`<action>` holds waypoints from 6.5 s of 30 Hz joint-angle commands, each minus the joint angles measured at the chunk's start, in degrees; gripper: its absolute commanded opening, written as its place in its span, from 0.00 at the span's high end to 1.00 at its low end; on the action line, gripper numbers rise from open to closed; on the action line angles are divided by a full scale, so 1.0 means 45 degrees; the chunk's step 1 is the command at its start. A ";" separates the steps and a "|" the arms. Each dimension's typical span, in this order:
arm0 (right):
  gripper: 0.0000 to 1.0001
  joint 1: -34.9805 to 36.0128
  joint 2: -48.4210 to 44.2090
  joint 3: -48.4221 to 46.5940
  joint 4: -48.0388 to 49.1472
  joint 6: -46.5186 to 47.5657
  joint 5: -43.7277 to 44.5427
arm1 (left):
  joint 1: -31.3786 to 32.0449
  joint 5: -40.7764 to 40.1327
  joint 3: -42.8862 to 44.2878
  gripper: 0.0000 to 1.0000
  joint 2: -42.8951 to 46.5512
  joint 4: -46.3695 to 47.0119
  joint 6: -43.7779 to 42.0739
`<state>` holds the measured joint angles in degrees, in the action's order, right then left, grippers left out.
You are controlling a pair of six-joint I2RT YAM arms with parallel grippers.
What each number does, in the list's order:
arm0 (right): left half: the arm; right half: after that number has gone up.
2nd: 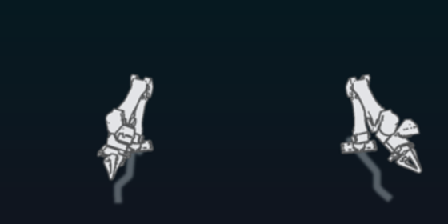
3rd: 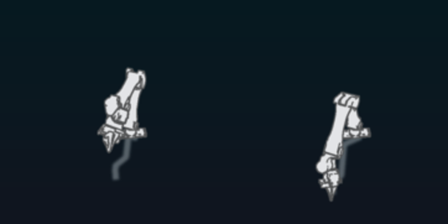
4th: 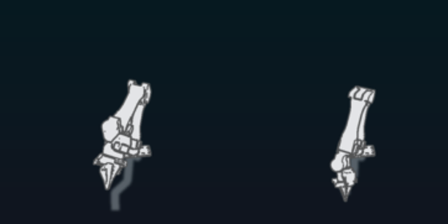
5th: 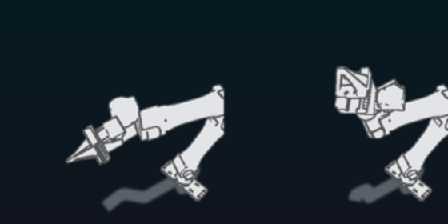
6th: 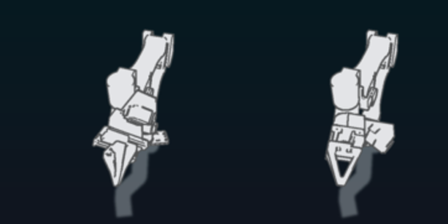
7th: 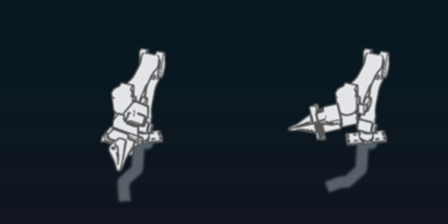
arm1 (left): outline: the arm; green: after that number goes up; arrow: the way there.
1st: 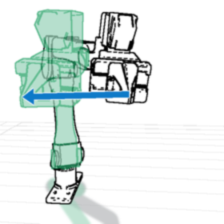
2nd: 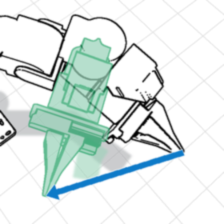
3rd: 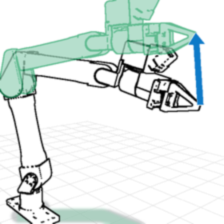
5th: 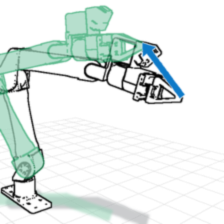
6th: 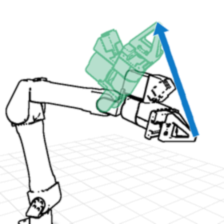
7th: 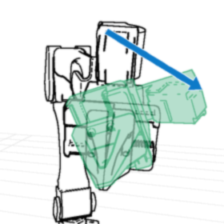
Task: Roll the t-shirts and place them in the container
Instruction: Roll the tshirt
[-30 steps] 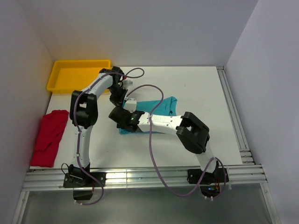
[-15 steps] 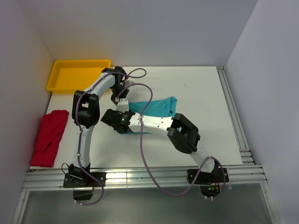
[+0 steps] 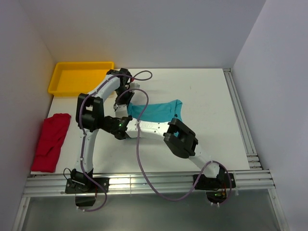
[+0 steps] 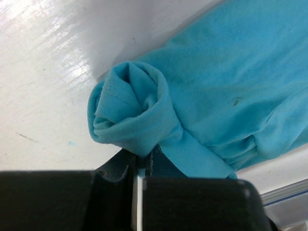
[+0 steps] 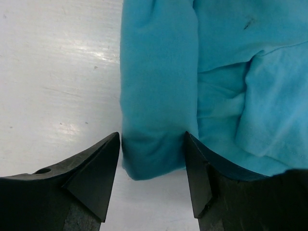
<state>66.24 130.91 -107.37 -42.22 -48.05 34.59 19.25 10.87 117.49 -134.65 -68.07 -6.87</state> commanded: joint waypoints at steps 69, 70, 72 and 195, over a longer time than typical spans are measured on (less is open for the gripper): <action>0.96 -0.3547 -0.3310 1.5228 2.0749 -0.9596 -0.8838 | -0.1504 0.6315 -0.4294 0.58 0.1583 0.5012 0.2015; 0.96 -0.3567 -0.3349 1.5170 2.0710 -0.9576 -0.8858 | -0.1445 0.5985 -0.4061 0.62 0.1486 0.4875 0.2016; 0.95 -0.3548 -0.3408 1.5169 2.0516 -0.9401 -0.8897 | -0.1250 0.5400 -0.3864 0.72 0.1446 0.4660 0.1958; 0.93 -0.3859 -0.5420 1.4173 1.4615 -0.5961 -0.7217 | -0.1542 0.7193 -0.2729 0.17 0.2305 0.4756 0.1430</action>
<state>49.71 105.25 -45.41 23.38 -73.12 3.64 11.97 39.44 107.39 -127.22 -49.58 -0.62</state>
